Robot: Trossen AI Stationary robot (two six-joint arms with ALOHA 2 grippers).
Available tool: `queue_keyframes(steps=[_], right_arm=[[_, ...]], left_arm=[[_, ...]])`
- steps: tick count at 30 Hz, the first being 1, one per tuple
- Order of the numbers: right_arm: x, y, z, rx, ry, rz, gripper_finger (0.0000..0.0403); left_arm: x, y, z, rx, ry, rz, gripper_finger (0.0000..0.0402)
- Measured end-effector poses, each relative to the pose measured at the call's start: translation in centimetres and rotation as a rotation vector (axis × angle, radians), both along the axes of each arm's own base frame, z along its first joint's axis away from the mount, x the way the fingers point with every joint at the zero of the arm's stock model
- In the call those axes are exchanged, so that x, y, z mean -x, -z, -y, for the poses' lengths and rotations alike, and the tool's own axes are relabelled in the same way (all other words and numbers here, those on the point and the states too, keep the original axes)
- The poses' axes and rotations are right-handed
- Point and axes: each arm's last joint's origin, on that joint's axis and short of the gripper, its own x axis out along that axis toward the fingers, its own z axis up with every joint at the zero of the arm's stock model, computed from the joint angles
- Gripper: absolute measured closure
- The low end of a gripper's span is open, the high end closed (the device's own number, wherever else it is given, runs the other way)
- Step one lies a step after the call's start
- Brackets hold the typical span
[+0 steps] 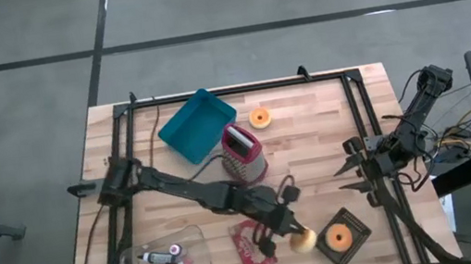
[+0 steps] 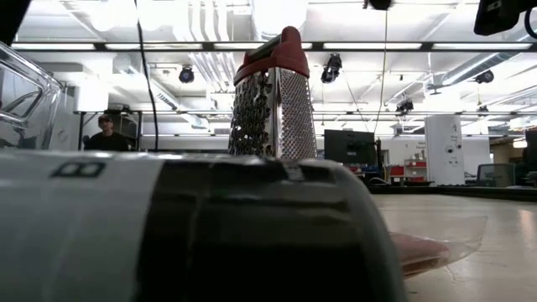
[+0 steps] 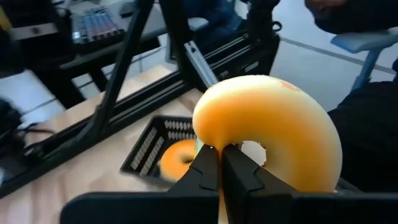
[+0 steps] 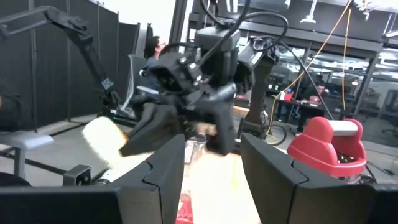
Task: Pick & Place Food Item
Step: Put the bottom orange donut into the black bin
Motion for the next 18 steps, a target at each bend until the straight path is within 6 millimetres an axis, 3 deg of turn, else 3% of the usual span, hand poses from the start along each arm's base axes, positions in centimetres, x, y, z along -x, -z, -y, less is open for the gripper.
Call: queue_keyframes(steps=[9, 18], right_arm=[[0.0, 0.0, 0.0, 0.018, 0.007, -0.001, 0.0250], [0.0, 0.0, 0.0, 0.028, 0.011, 0.001, 0.0250]], left_arm=[[-4.2, 1.8, 0.8, -0.028, 0.036, 0.000, 0.0401], [-6.2, 3.3, -0.1, -0.031, 0.046, 0.037, 0.0401]])
